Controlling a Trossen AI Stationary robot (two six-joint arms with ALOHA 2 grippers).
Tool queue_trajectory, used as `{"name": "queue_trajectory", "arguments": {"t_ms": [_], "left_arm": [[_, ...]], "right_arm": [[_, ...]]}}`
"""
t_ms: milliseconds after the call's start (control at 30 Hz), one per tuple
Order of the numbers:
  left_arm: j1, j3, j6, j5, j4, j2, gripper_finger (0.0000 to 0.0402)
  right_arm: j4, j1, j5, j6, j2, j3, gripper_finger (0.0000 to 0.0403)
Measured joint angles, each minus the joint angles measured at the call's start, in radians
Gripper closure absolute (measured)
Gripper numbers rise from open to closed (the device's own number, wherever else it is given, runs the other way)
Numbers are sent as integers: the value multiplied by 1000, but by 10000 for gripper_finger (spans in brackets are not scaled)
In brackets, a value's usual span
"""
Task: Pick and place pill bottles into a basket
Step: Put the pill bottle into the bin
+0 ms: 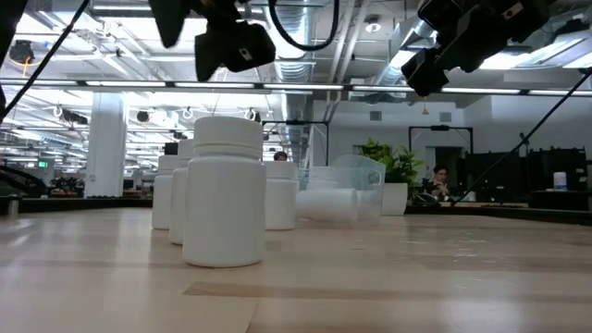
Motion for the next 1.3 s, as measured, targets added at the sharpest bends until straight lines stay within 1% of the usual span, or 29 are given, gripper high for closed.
{"name": "queue_trajectory", "arguments": {"t_ms": [133,233,333,467,567,667,767,833,900,967,1033,1133,1233,1300], "left_arm": [[1,-2,32,14,-25,-4,221],[11,-71,54,35,-14,-59,221],[18,-208,40,50,41,-168,221],[23,-408,-9,63,128,-348,221],[23,-557,-47,50,180,-492,221],[22,-707,-98,25,279,-651,221],[23,-859,-115,-47,425,-820,221],[23,-945,-103,-121,529,-925,221],[22,-1002,-60,-227,635,-1010,221],[23,-1031,-25,-307,688,-1067,221],[23,-1028,15,-333,695,-1081,221],[24,-987,62,-324,669,-1038,221],[28,-914,70,-305,628,-932,221],[42,-845,85,-286,589,-831,221]], "right_arm": [[5,0,3,25,0,0,184],[11,0,10,54,0,0,184],[12,0,11,80,0,0,184],[42,0,15,137,0,0,184],[62,0,16,196,0,0,184],[79,0,16,267,0,0,184],[90,0,16,343,0,0,184],[89,0,16,394,0,0,184],[89,0,16,443,0,0,184],[89,0,18,483,0,0,184],[87,0,42,505,0,0,184],[87,0,82,505,0,0,184],[87,0,127,472,0,0,184],[86,0,147,439,0,0,184]]}}
